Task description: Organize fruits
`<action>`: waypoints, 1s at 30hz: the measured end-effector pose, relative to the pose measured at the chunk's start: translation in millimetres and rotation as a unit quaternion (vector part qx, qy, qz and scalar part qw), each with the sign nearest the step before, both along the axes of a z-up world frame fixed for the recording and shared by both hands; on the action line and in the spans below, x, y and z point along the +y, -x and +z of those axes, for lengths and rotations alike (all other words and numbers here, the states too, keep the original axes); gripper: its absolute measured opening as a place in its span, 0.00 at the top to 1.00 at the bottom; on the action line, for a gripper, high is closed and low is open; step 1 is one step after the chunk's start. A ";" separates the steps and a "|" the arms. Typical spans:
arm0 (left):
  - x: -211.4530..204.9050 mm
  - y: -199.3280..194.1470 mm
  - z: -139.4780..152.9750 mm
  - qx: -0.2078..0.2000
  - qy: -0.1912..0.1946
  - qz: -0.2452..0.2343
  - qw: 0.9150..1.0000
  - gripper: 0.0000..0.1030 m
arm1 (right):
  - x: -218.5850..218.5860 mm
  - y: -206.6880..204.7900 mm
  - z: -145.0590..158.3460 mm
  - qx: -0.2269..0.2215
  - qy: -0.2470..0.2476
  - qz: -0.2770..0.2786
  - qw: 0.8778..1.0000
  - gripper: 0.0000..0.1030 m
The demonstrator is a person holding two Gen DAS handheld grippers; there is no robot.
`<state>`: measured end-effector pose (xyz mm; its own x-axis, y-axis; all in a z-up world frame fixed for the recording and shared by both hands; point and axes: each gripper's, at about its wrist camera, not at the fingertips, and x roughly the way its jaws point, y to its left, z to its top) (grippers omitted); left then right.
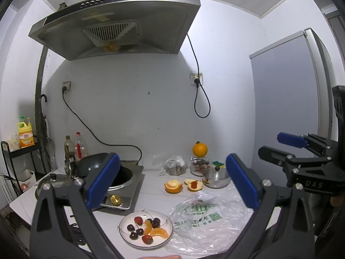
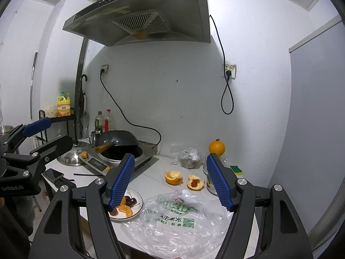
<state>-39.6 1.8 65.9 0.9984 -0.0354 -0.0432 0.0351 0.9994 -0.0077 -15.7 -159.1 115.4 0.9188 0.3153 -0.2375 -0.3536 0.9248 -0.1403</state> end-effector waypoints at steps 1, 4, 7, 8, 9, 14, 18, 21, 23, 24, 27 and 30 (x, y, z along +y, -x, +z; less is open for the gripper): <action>-0.3 0.3 0.2 0.000 0.000 0.000 1.000 0.03 | 0.0 0.0 0.0 0.000 0.000 0.000 1.000 0.30; -0.1 0.1 0.1 0.000 0.001 0.001 1.000 0.03 | 0.3 0.3 -0.2 0.001 0.000 0.000 1.000 0.30; -0.3 0.1 -0.7 0.001 0.002 0.000 1.000 0.03 | 0.6 0.4 -0.1 0.001 0.001 0.000 1.000 0.30; -0.6 0.2 -1.1 0.001 0.003 0.000 1.000 0.03 | 0.3 0.2 0.1 0.001 0.001 0.000 1.000 0.30; -0.1 0.2 -0.9 0.001 0.003 0.001 1.000 0.03 | 0.1 0.2 0.2 0.002 0.000 -0.001 1.000 0.30; -1.1 -0.4 -2.0 0.003 0.004 0.000 1.000 0.03 | -0.8 -0.4 -2.5 0.004 -0.001 -0.003 1.000 0.30; -1.8 -0.9 -2.0 0.003 0.004 0.000 1.000 0.03 | -0.9 -0.4 -2.6 0.005 -0.001 -0.002 1.000 0.30; -2.3 -0.9 -2.1 0.003 0.004 0.000 1.000 0.03 | -0.9 0.1 -2.6 0.005 -0.002 -0.002 1.000 0.30; -2.7 -1.0 -2.4 0.004 0.004 -0.002 1.000 0.03 | -1.0 -0.3 -2.5 0.005 -0.001 -0.003 1.000 0.30; -3.1 -1.4 -2.7 0.005 0.004 -0.003 1.000 0.03 | -1.0 -0.2 -2.5 0.005 -0.001 -0.002 1.000 0.30; -3.8 -2.5 -3.3 0.009 0.005 -0.008 1.000 0.03 | -1.4 0.5 -3.5 0.006 -0.001 -0.002 1.000 0.30; -3.2 -3.1 -3.7 0.009 0.005 -0.012 1.000 0.03 | -1.4 0.7 -5.4 0.007 0.000 -0.003 1.000 0.30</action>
